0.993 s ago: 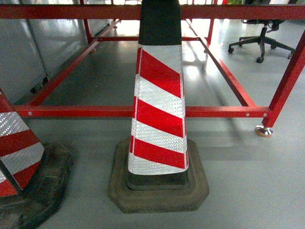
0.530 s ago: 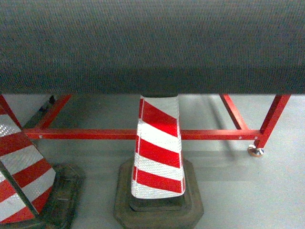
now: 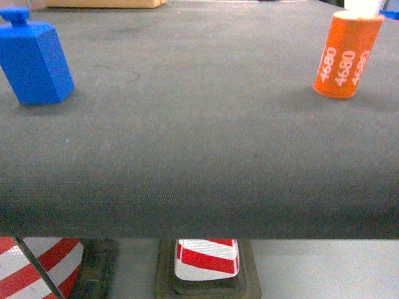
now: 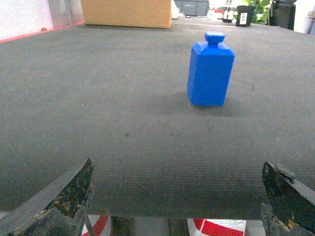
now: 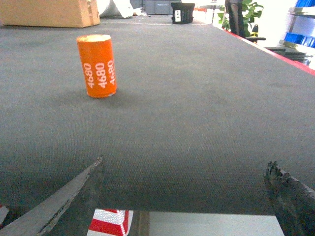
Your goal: Sort blue parts and orange caps into right shelf containers
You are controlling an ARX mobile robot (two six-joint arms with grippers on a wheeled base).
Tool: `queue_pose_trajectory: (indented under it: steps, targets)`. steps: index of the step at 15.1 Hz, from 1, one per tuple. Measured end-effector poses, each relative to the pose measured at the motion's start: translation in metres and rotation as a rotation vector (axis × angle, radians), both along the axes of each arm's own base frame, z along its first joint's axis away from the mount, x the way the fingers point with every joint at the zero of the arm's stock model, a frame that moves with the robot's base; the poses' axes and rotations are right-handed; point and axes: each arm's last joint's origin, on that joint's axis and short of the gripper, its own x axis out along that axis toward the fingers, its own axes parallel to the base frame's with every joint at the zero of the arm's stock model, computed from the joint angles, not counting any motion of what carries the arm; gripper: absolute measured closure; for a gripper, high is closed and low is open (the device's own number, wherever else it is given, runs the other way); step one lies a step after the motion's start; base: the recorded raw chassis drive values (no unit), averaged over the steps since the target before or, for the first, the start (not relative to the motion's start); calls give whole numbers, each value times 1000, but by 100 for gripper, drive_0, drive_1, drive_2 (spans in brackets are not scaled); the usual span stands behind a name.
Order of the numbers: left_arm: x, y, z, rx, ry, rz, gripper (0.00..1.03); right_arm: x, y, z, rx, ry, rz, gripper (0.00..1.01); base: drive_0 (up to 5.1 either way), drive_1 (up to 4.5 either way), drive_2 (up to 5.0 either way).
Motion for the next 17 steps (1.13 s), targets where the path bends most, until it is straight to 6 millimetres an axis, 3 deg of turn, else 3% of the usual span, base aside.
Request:
queue_pose_trajectory:
  steps: [17]
  targets:
    - [0, 0, 0, 3, -1, -1, 5, 0, 0, 0, 0, -2, 0, 3, 0, 0, 0]
